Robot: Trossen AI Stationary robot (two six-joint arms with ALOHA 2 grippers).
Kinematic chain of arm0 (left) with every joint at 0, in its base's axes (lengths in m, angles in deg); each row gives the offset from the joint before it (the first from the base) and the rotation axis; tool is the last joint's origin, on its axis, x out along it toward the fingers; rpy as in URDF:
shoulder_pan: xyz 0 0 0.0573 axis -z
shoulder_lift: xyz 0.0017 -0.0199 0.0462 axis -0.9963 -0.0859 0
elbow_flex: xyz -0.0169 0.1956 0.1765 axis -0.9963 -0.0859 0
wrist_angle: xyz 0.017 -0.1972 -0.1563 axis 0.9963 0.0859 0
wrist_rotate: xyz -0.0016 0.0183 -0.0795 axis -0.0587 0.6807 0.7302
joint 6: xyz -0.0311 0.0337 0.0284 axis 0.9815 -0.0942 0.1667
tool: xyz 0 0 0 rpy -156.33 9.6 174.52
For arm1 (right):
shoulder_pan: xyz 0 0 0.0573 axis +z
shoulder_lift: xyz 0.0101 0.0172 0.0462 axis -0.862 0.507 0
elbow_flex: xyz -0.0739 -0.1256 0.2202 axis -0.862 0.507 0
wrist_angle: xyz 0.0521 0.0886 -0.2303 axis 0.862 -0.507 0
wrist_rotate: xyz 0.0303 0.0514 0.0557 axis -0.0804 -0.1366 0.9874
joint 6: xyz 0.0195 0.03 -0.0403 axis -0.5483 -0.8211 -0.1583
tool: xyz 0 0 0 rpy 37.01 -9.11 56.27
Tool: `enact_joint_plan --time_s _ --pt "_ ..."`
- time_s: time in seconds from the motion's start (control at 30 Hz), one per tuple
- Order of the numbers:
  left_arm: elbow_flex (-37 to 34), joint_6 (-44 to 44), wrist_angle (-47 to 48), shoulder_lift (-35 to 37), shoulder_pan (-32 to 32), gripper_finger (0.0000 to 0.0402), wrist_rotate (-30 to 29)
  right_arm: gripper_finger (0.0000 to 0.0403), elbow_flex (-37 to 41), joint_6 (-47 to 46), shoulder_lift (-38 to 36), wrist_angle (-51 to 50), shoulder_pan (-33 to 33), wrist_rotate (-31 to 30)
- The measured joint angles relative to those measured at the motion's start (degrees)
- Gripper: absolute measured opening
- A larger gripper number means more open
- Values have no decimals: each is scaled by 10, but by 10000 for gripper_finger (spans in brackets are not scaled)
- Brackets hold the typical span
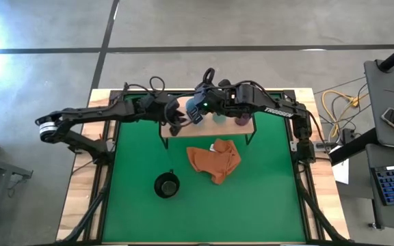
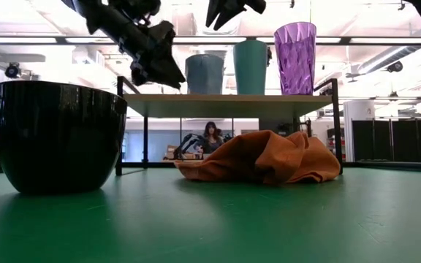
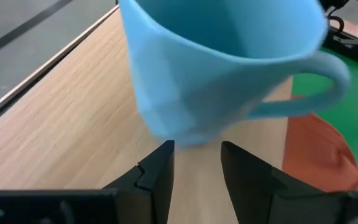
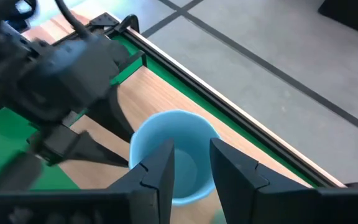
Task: Stack small to large cups/mugs on shelf
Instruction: Put the blue mug on the shelf, then put the black mug on the shelf
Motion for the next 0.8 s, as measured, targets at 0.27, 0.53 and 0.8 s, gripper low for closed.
enact_joint_plan --time_s 0.27,0.53,0.8 --pt "-5 8 145 115 1 118 0 93 0 7 0 0 -3 0" --pt "-17 147 357 231 8 118 1 100 0 15 0 1 -5 0" --pt "-23 231 418 269 56 118 5 107 0 35 -4 3 -5 14"
